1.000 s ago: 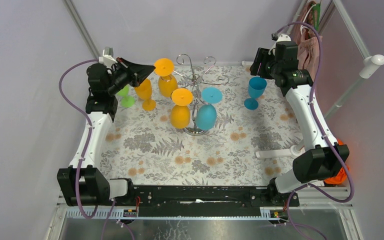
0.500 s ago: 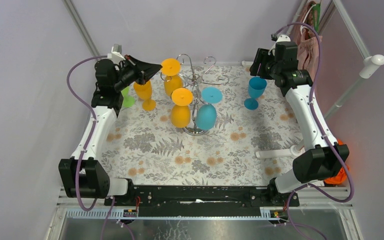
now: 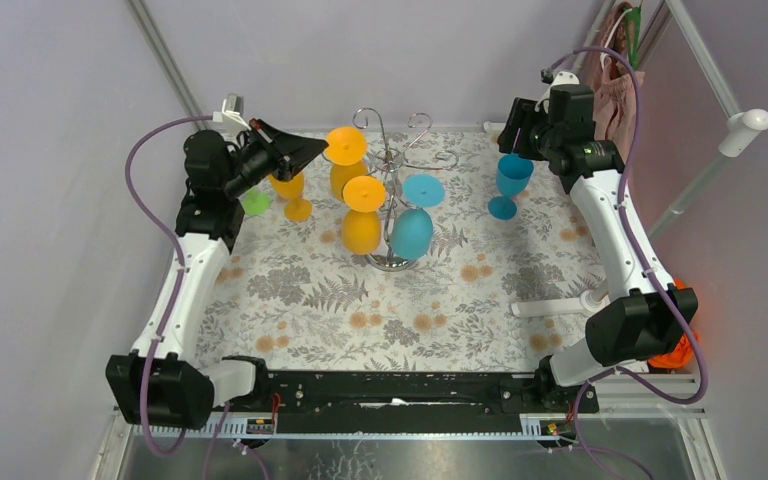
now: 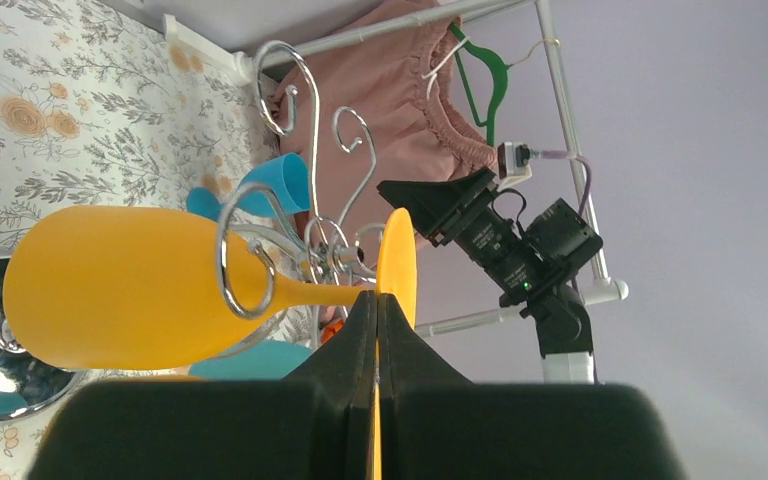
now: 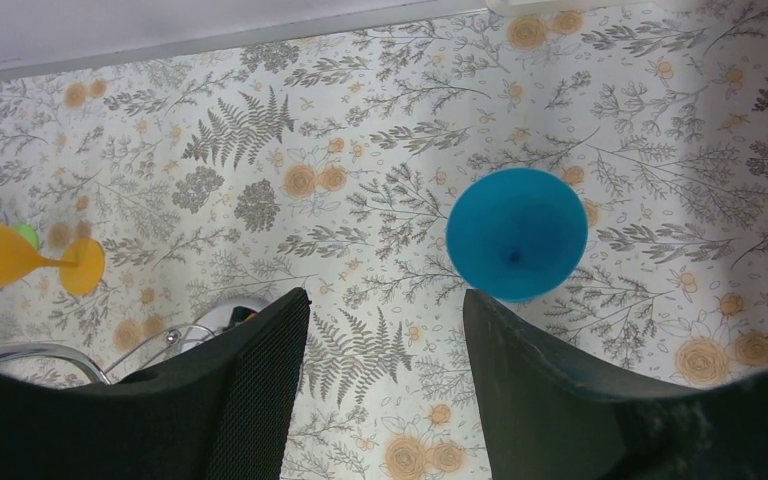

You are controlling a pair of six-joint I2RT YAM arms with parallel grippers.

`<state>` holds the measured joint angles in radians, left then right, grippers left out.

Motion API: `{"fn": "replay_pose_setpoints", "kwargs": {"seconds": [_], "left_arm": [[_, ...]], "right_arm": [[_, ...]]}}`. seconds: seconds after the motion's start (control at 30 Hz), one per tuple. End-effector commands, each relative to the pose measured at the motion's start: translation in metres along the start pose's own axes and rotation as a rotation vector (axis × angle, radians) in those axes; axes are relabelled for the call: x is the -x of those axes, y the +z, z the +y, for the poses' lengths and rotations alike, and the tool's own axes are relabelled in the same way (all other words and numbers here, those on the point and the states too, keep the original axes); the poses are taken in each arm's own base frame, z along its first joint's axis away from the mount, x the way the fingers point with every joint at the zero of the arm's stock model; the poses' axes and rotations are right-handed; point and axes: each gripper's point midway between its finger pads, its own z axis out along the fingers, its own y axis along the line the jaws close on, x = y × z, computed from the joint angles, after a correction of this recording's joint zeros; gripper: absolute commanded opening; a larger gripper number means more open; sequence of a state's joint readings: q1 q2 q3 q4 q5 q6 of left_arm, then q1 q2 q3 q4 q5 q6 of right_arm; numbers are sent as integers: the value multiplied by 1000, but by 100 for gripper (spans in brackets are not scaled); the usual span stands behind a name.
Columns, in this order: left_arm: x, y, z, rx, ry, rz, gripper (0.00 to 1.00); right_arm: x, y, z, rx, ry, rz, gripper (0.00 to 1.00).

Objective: Take the wine glass off the wine glass rack

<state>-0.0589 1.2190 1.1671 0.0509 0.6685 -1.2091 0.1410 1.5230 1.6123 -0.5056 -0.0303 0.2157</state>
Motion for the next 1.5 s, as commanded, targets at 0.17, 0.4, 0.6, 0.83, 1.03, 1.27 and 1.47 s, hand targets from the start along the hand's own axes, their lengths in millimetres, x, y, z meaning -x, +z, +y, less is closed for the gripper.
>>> {"fn": "replay_pose_setpoints", "kwargs": {"seconds": [0.17,0.4,0.6,0.83,1.03,1.27,1.47], "left_arm": [[-22,-20,22,68,-1,14,0],[-11,-37,33,130,14,-45,0],[24,-63,22,196,89,-172,0],[42,-70,-3,186,149,-227,0],[62,-63,-50,56,181,-258,0],[82,-64,-152,-303,230,-294,0],[83,-74,-205,-643,267,-263,0]], "right_arm": [[12,-6,8,43,12,-48,66],[9,-4,8,49,14,-40,66],[7,-2,9,54,16,-36,66],[7,-2,10,62,20,-33,66],[5,-3,16,94,30,-33,66],[13,-13,32,181,51,-72,66],[30,-23,47,258,74,-156,66]]}}
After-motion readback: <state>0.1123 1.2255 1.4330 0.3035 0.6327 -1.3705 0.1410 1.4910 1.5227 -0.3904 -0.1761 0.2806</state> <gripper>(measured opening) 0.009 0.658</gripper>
